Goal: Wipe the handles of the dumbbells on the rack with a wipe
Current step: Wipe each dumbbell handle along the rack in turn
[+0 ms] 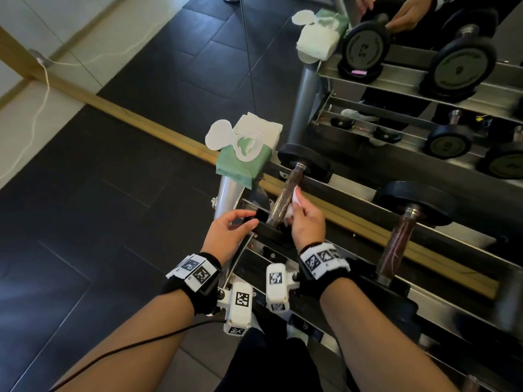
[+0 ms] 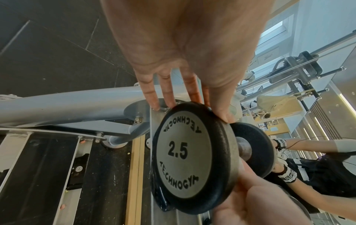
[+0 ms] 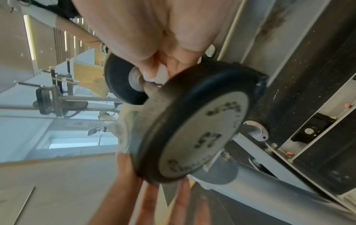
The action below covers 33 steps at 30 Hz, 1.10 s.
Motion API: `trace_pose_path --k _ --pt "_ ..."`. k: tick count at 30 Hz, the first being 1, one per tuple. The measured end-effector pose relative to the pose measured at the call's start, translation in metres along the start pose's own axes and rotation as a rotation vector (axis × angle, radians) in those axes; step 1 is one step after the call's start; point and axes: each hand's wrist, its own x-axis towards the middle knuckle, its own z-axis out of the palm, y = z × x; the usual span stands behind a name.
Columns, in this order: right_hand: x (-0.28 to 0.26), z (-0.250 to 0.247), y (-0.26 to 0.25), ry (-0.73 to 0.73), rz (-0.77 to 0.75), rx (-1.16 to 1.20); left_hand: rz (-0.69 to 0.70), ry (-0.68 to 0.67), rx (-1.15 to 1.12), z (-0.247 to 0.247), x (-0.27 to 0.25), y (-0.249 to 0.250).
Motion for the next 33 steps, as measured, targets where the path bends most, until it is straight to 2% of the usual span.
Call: trace_pose_path --k 3,7,10,14,19,26,30,33 --pt "-0.007 -0.003 0.006 -0.053 0.036 0.020 0.009 0.004 -0.001 0.001 -0.001 0.000" --pt "0.013 -0.004 -0.008 0.003 0.157 0.202 0.004 0.018 -0.001 0.001 0.001 -0.003" --pt "0.028 -0.003 -0.015 0.017 0.136 0.262 -0.006 0.013 -0.003 0.000 0.001 -0.005" --pt "0.015 0.002 -0.010 0.033 0.106 0.158 0.006 0.007 -0.022 0.000 0.002 -0.007" --pt "-0.001 -0.006 0.004 -0.060 0.098 0.051 0.016 0.003 0.001 0.000 0.003 -0.008" --pt "0.037 -0.004 -0.030 0.071 0.047 0.136 0.016 -0.004 -0.019 -0.002 0.005 -0.011" --pt "0.012 0.000 -0.013 0.051 0.046 0.076 0.020 -0.014 -0.032 -0.002 0.006 -0.014" --pt "-0.009 -0.004 -0.001 -0.042 0.093 0.058 0.031 -0.012 -0.024 -0.002 0.006 -0.016"
